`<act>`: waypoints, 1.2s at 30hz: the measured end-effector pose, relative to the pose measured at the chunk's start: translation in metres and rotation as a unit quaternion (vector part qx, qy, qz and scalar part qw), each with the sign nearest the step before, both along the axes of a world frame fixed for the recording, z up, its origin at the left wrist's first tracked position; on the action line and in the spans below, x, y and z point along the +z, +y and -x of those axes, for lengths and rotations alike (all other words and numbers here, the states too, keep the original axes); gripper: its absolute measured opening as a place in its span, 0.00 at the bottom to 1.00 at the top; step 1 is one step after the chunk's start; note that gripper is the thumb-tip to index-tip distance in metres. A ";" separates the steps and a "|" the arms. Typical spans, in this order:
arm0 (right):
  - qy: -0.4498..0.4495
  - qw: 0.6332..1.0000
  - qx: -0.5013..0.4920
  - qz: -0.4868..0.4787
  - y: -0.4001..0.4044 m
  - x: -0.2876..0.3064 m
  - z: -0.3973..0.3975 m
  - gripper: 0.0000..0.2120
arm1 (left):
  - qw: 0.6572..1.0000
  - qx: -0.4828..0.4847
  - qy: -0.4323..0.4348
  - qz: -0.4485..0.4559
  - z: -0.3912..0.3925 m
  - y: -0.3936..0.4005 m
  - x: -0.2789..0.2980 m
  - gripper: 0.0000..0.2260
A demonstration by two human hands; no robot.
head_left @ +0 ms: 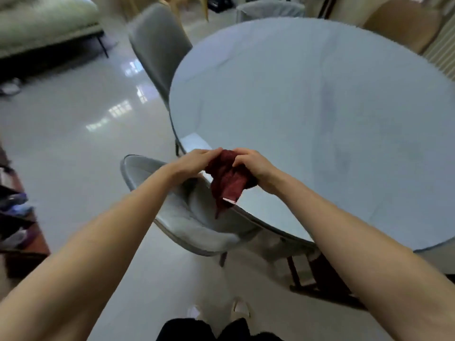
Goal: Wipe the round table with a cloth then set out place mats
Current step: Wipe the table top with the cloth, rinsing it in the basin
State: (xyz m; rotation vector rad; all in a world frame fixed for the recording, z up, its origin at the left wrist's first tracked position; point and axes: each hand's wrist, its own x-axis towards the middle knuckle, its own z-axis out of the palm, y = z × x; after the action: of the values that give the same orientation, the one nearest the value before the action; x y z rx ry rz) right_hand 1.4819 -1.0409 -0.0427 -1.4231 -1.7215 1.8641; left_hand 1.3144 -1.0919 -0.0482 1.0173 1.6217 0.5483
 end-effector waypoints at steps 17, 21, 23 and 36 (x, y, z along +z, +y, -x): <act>0.138 0.923 0.323 -0.160 -0.097 0.111 0.474 0.13 | 0.942 0.261 0.155 -0.142 0.431 -0.218 0.144 0.11; 0.159 0.905 0.325 -0.221 -0.159 0.113 0.588 0.12 | 0.922 0.292 0.216 -0.136 0.521 -0.282 0.158 0.06; 0.162 0.896 0.336 -0.241 -0.182 0.114 0.630 0.13 | 0.911 0.312 0.231 -0.136 0.555 -0.307 0.157 0.04; 0.230 0.788 0.481 -0.309 -0.204 0.124 0.951 0.17 | 0.845 0.359 0.388 -0.081 0.818 -0.364 0.172 0.03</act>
State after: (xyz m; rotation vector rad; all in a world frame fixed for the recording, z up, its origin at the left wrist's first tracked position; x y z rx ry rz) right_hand 0.5312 -1.2449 0.0809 0.2459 -2.6068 1.4659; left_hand 0.4962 -1.4561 0.1241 0.7520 2.7688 0.8378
